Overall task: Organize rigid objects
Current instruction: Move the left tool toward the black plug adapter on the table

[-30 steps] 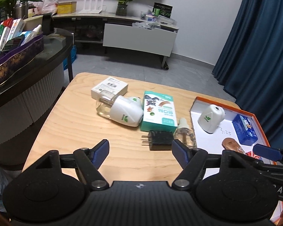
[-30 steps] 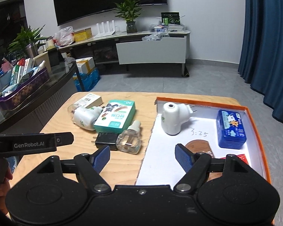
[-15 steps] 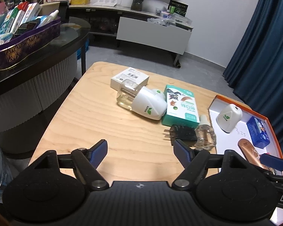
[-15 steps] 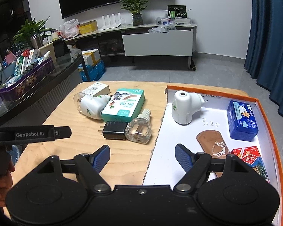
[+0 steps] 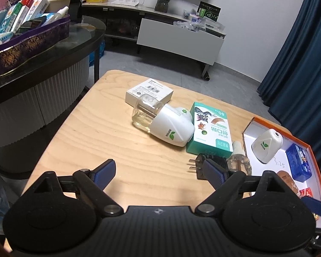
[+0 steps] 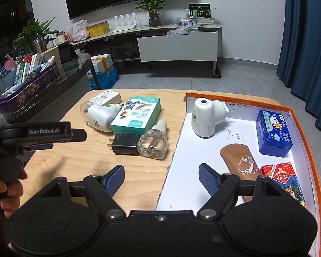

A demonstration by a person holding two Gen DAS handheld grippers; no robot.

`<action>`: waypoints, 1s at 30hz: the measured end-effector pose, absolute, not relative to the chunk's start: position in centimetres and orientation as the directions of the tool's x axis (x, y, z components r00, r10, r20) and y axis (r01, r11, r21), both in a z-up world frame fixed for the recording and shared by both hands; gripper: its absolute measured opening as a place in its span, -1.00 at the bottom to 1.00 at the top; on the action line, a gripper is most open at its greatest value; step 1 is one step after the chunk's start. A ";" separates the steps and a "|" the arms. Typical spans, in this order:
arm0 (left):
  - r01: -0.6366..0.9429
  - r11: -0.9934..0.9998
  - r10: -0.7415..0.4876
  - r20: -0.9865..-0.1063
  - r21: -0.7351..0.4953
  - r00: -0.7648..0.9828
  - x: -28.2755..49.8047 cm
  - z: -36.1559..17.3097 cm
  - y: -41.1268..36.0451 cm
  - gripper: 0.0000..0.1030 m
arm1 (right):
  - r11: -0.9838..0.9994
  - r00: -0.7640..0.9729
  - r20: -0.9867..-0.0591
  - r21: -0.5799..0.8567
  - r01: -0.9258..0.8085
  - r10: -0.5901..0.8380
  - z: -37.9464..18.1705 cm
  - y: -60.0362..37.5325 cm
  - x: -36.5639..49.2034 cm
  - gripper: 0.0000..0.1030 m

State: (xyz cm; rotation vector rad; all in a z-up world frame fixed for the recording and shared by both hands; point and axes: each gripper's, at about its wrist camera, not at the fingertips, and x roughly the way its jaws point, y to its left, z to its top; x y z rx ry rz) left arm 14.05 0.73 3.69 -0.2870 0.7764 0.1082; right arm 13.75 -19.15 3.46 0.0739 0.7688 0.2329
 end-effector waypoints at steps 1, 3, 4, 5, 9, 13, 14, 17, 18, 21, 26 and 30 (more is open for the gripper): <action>-0.197 0.956 -0.013 -0.705 -0.216 0.709 14.2 3.6 0.6 0.76 | 0.972 0.693 -0.682 0.154 -0.178 0.235 3.4 -19.3 13.8 0.75; -0.184 0.958 -0.026 -0.705 -0.221 0.709 14.3 3.4 0.3 0.76 | 0.973 0.694 -0.683 0.154 -0.170 0.229 3.2 -19.5 13.9 0.75; -0.174 0.960 -0.033 -0.706 -0.219 0.708 14.4 3.3 0.0 0.77 | 0.974 0.694 -0.683 0.155 -0.167 0.227 3.2 -19.6 14.0 0.75; -0.162 0.962 -0.042 -0.708 -0.218 0.705 14.5 3.2 -0.3 0.77 | 0.974 0.696 -0.682 0.155 -0.163 0.225 3.2 -19.8 14.0 0.75; -0.101 0.969 -0.091 -0.702 -0.227 0.706 15.0 2.6 -2.0 0.82 | 0.978 0.710 -0.672 0.146 -0.149 0.209 3.4 -20.5 13.8 0.76; -0.062 0.982 -0.085 -0.701 -0.181 0.708 15.8 1.8 -3.8 0.84 | 0.981 0.720 -0.667 0.147 -0.127 0.193 3.6 -21.8 13.7 0.80; -0.056 0.983 -0.083 -0.703 -0.172 0.707 16.1 1.6 -4.1 0.84 | 0.981 0.720 -0.667 0.149 -0.121 0.190 3.5 -22.2 13.6 0.81; -0.049 0.985 -0.085 -0.708 -0.167 0.701 17.0 1.1 -4.5 0.84 | 0.982 0.719 -0.670 0.160 -0.103 0.184 3.3 -23.0 13.5 0.82; -0.051 0.985 -0.082 -0.707 -0.165 0.702 17.2 1.0 -4.6 0.84 | 0.982 0.719 -0.670 0.164 -0.097 0.183 3.2 -23.3 13.5 0.82; -0.053 0.989 -0.063 -0.707 -0.141 0.704 18.0 0.8 -5.0 0.84 | 0.981 0.722 -0.667 0.175 -0.086 0.183 3.2 -23.8 13.5 0.82; -0.057 0.994 -0.022 -0.686 -0.093 0.728 18.3 0.6 -5.2 0.90 | 0.980 0.730 -0.659 0.182 -0.077 0.179 3.3 -24.4 13.6 0.83; -0.097 0.991 0.002 -0.700 -0.096 0.714 18.4 0.2 -3.8 0.92 | 0.979 0.734 -0.656 0.193 -0.061 0.174 3.2 -25.2 13.5 0.84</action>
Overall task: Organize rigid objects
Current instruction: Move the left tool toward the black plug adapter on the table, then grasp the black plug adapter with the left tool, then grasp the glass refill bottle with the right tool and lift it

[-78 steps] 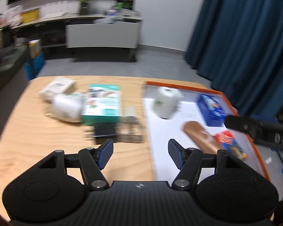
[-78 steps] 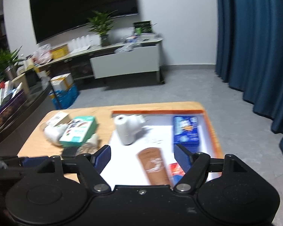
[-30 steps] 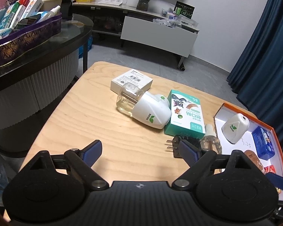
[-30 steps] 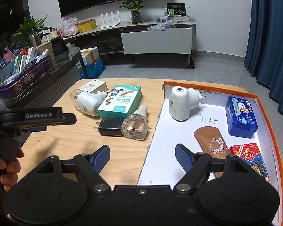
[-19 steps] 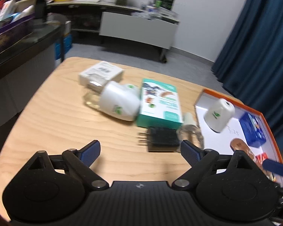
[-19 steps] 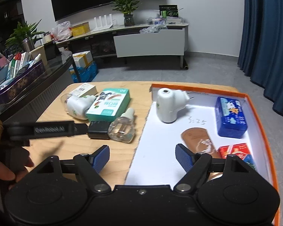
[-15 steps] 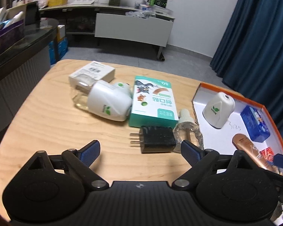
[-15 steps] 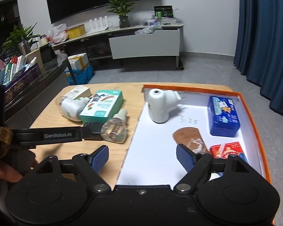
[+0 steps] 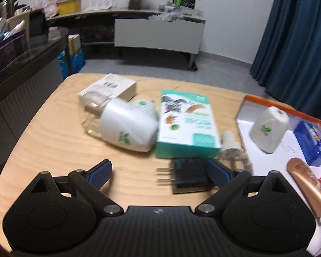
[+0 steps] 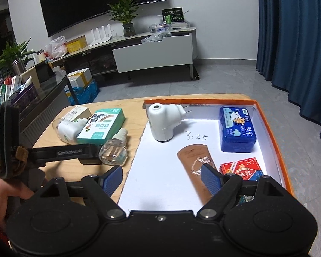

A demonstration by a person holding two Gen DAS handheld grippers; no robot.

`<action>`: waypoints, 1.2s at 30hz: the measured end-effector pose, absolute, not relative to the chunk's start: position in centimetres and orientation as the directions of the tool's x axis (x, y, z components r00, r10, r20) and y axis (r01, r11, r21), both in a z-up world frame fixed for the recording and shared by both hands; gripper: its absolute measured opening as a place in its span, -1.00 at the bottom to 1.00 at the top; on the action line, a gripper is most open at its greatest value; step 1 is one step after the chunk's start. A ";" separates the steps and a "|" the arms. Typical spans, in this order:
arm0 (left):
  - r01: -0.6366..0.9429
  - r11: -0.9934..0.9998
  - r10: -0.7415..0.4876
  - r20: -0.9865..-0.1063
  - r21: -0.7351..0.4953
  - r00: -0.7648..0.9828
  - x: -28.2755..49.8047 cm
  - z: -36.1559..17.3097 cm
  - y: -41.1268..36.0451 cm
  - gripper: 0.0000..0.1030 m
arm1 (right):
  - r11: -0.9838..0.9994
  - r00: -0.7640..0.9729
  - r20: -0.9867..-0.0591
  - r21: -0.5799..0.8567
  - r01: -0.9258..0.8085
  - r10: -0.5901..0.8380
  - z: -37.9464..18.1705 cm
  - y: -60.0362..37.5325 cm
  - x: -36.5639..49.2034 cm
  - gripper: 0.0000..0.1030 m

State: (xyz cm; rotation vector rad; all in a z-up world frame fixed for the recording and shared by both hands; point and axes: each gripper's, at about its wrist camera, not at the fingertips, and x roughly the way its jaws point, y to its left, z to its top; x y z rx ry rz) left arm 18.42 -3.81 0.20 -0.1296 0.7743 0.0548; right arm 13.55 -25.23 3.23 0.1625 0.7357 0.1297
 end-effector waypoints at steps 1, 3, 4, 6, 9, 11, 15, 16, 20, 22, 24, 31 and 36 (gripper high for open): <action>-0.101 0.990 0.002 -0.701 -0.100 0.713 18.3 0.2 -3.6 0.92 | 0.979 0.735 -0.656 0.196 -0.055 0.173 3.2 -25.4 13.6 0.84; -0.078 0.992 -0.014 -0.703 -0.098 0.711 18.4 0.4 -3.9 0.92 | 0.978 0.735 -0.655 0.204 -0.049 0.173 3.1 -25.5 13.7 0.84; -0.052 0.994 -0.031 -0.699 -0.097 0.714 18.4 0.4 -4.3 0.92 | 0.977 0.734 -0.656 0.208 -0.049 0.176 3.0 -25.5 13.8 0.84; -0.028 0.997 -0.031 -0.694 -0.073 0.720 18.5 0.5 -5.2 0.92 | 0.976 0.734 -0.654 0.209 -0.058 0.183 3.0 -25.3 13.8 0.84; -0.014 0.998 -0.028 -0.703 -0.055 0.710 19.1 0.0 -6.0 0.92 | 0.978 0.735 -0.654 0.201 -0.063 0.182 3.2 -25.3 13.7 0.85; -0.024 0.999 -0.007 -0.711 -0.033 0.703 19.1 -0.5 -6.1 0.88 | 0.978 0.738 -0.652 0.199 -0.058 0.176 3.3 -25.5 13.7 0.85; -0.037 0.999 0.003 -0.697 -0.033 0.717 18.5 -0.7 -5.2 0.74 | 0.977 0.746 -0.645 0.209 -0.041 0.169 3.4 -26.1 13.6 0.85; -0.031 0.999 0.004 -0.693 -0.027 0.721 18.4 -0.6 -5.2 0.56 | 0.976 0.745 -0.645 0.215 -0.035 0.169 3.3 -26.2 13.7 0.85; 0.026 0.999 -0.050 -0.677 -0.046 0.735 18.5 -0.4 -5.7 0.20 | 0.972 0.739 -0.645 0.228 -0.055 0.194 3.1 -25.5 13.9 0.85; 0.048 0.997 -0.078 -0.672 -0.063 0.736 18.5 -0.4 -6.0 0.19 | 0.973 0.735 -0.646 0.215 -0.080 0.203 3.2 -24.8 13.9 0.85; 0.050 0.996 -0.083 -0.676 -0.068 0.732 18.2 -0.4 -6.0 0.19 | 0.974 0.735 -0.646 0.203 -0.097 0.208 3.3 -24.4 14.0 0.85; 0.009 0.996 -0.067 -0.669 -0.090 0.740 15.3 0.8 -3.3 0.19 | 0.967 0.709 -0.660 0.200 -0.155 0.250 3.3 -22.2 15.6 0.85; -0.029 0.996 -0.033 -0.656 -0.083 0.754 13.0 2.0 -0.4 0.19 | 0.957 0.679 -0.675 0.197 -0.213 0.290 2.7 -19.3 18.3 0.85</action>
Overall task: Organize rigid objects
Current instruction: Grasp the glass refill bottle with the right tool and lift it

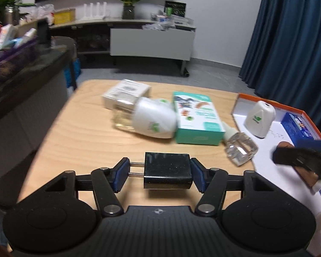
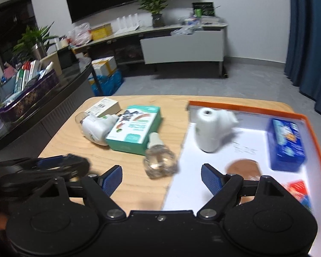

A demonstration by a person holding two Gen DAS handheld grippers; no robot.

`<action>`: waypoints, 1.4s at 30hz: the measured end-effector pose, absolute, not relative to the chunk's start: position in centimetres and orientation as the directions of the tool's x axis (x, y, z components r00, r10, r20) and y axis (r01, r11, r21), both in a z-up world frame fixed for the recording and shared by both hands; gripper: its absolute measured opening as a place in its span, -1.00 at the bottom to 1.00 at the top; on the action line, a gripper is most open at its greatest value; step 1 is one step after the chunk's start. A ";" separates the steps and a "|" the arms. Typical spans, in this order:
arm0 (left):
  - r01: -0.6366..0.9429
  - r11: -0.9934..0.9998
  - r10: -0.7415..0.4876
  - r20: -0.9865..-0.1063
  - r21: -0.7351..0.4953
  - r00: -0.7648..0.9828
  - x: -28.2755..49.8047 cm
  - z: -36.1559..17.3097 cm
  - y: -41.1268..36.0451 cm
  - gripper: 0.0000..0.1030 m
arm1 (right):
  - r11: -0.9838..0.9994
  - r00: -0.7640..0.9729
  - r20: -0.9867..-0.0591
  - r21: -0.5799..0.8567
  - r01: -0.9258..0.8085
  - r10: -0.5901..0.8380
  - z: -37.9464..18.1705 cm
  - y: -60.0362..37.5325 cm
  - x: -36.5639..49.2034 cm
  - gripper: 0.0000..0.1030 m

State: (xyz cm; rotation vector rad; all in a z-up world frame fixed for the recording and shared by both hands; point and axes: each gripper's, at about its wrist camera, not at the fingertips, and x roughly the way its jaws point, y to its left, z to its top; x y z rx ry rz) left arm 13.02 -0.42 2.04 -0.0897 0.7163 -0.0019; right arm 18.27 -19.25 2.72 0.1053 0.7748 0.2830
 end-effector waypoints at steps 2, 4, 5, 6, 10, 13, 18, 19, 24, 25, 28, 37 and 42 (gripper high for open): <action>-0.054 0.994 -0.018 -0.649 -0.091 0.761 12.3 2.4 0.7 0.19 | 0.952 0.662 -0.684 0.205 -0.228 0.305 2.5 -18.2 19.6 0.85; -0.074 0.990 -0.021 -0.645 -0.121 0.764 11.7 2.6 1.9 0.19 | 0.952 0.651 -0.695 0.202 -0.231 0.306 2.4 -17.0 21.3 0.85; -0.084 0.988 -0.018 -0.642 -0.128 0.766 11.5 2.7 2.3 0.19 | 0.952 0.646 -0.701 0.197 -0.233 0.303 2.3 -16.5 22.0 0.85; -0.092 0.987 -0.014 -0.640 -0.133 0.768 11.3 2.6 2.7 0.19 | 0.954 0.643 -0.705 0.193 -0.231 0.298 2.3 -16.0 22.7 0.85; -0.103 0.981 -0.026 -0.632 -0.166 0.774 11.1 2.4 3.7 0.19 | 0.954 0.619 -0.726 0.204 -0.221 0.298 2.0 -13.7 25.5 0.85; -0.102 0.976 -0.040 -0.621 -0.192 0.783 10.8 2.3 4.5 0.19 | 0.951 0.619 -0.726 0.174 -0.255 0.299 2.3 -11.8 26.5 0.85; -0.106 0.969 -0.050 -0.594 -0.225 0.803 10.6 2.3 5.7 0.19 | 0.847 0.573 -0.683 0.126 -0.517 0.452 3.2 -8.0 26.5 0.87; -0.110 0.966 -0.052 -0.591 -0.234 0.805 10.6 2.2 5.9 0.19 | 0.823 0.565 -0.685 0.091 -0.560 0.460 3.3 -7.0 26.6 0.87; -0.139 0.961 -0.028 -0.582 -0.240 0.813 10.6 2.1 6.7 0.19 | 0.678 0.543 -0.711 -0.127 -0.724 0.446 2.5 -2.1 27.3 0.87; -0.150 0.958 -0.022 -0.582 -0.246 0.813 10.6 2.1 7.0 0.19 | 0.654 0.532 -0.723 -0.148 -0.742 0.441 2.1 -1.4 27.6 0.87; -0.176 0.952 -0.004 -0.584 -0.250 0.812 10.7 2.0 7.4 0.19 | 0.596 0.488 -0.760 -0.167 -0.785 0.429 0.8 -0.1 28.3 0.76; -0.189 0.952 0.013 -0.585 -0.241 0.811 10.6 1.7 7.5 0.19 | 0.745 0.567 -0.723 -0.109 -0.658 0.395 0.5 -2.5 28.8 -0.01; -0.169 0.957 0.003 -0.575 -0.236 0.818 10.3 1.9 7.0 0.19 | 0.837 0.604 -0.634 0.128 -0.533 0.482 4.2 -7.6 26.6 -0.24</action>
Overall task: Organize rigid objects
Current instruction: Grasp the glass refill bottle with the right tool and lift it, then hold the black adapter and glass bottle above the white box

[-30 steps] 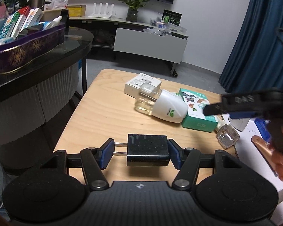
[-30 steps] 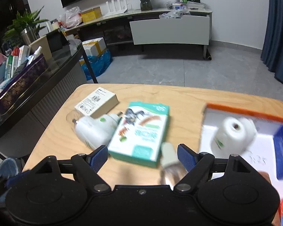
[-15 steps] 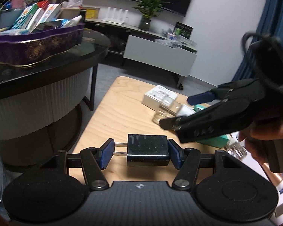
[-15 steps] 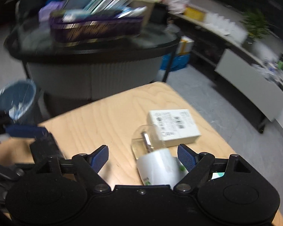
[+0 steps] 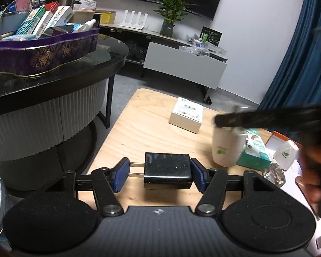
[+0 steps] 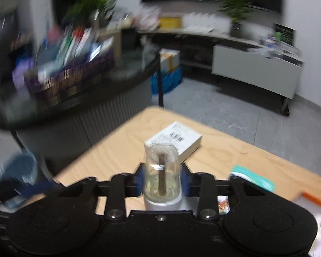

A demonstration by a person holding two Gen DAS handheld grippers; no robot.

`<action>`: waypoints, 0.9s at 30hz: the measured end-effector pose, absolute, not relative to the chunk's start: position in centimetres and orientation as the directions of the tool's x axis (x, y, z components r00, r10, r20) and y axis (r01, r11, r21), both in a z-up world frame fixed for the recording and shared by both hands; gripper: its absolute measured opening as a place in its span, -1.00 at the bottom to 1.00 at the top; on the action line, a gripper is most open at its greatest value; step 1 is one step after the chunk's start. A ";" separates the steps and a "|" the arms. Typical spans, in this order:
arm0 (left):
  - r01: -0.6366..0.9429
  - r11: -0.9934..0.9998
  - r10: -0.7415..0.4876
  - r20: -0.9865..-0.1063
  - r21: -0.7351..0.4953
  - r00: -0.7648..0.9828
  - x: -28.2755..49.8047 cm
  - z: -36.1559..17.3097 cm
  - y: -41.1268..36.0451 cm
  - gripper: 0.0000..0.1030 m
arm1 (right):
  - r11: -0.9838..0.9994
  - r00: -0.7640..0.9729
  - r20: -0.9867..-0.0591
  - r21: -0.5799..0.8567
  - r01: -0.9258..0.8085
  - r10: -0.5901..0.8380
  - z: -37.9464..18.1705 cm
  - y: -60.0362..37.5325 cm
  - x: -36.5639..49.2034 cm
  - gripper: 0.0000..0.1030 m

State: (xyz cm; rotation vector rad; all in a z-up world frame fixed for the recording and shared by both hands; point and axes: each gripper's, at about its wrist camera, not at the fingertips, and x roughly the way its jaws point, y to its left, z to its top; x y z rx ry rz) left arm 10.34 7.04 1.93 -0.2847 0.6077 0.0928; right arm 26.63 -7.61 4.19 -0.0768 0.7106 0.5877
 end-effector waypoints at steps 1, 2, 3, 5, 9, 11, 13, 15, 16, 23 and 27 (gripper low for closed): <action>-0.164 0.958 -0.001 -0.574 -0.235 0.819 10.3 2.0 6.9 0.19 | 0.846 0.617 -0.618 0.159 -0.508 0.487 4.9 -8.8 25.9 -0.24; -0.156 0.960 -0.006 -0.574 -0.232 0.819 10.2 2.0 6.7 0.19 | 0.854 0.628 -0.605 0.190 -0.484 0.490 5.4 -10.0 25.4 -0.24; -0.148 0.962 -0.011 -0.573 -0.231 0.820 10.1 2.1 6.5 0.19 | 0.862 0.635 -0.598 0.219 -0.458 0.489 5.9 -11.2 24.8 -0.24; -0.137 0.961 -0.028 -0.578 -0.241 0.815 9.9 2.4 6.2 0.19 | 0.874 0.658 -0.578 0.267 -0.406 0.483 6.7 -13.8 23.2 -0.24; -0.096 0.971 -0.046 -0.563 -0.221 0.825 9.2 3.4 5.0 0.19 | 0.904 0.732 -0.532 0.279 -0.324 0.426 9.2 -18.7 19.1 -0.24; -0.082 0.972 -0.057 -0.560 -0.221 0.827 8.9 3.7 4.3 0.19 | 0.924 0.767 -0.519 0.266 -0.275 0.378 10.0 -21.1 16.7 -0.24; -0.062 0.973 -0.073 -0.557 -0.220 0.827 8.9 4.1 3.3 0.19 | 0.948 0.802 -0.513 0.241 -0.210 0.308 10.6 -23.2 14.7 -0.24; -0.036 0.975 -0.095 -0.559 -0.220 0.823 8.8 4.6 2.0 0.19 | 0.966 0.824 -0.514 0.209 -0.151 0.240 10.9 -24.8 12.9 -0.24; -0.021 0.975 -0.108 -0.559 -0.220 0.822 8.8 4.8 1.4 0.19 | 0.972 0.830 -0.516 0.203 -0.122 0.212 11.0 -25.7 12.1 -0.24; 0.107 0.975 -0.199 -0.553 -0.195 0.809 9.2 7.1 -4.6 0.19 | 0.978 0.848 -0.513 0.207 -0.028 0.132 10.4 -29.6 8.2 -0.24; 0.149 0.974 -0.220 -0.549 -0.172 0.806 9.6 8.4 -8.2 0.19 | 0.974 0.856 -0.502 0.225 -0.005 0.120 10.1 -31.2 7.1 -0.24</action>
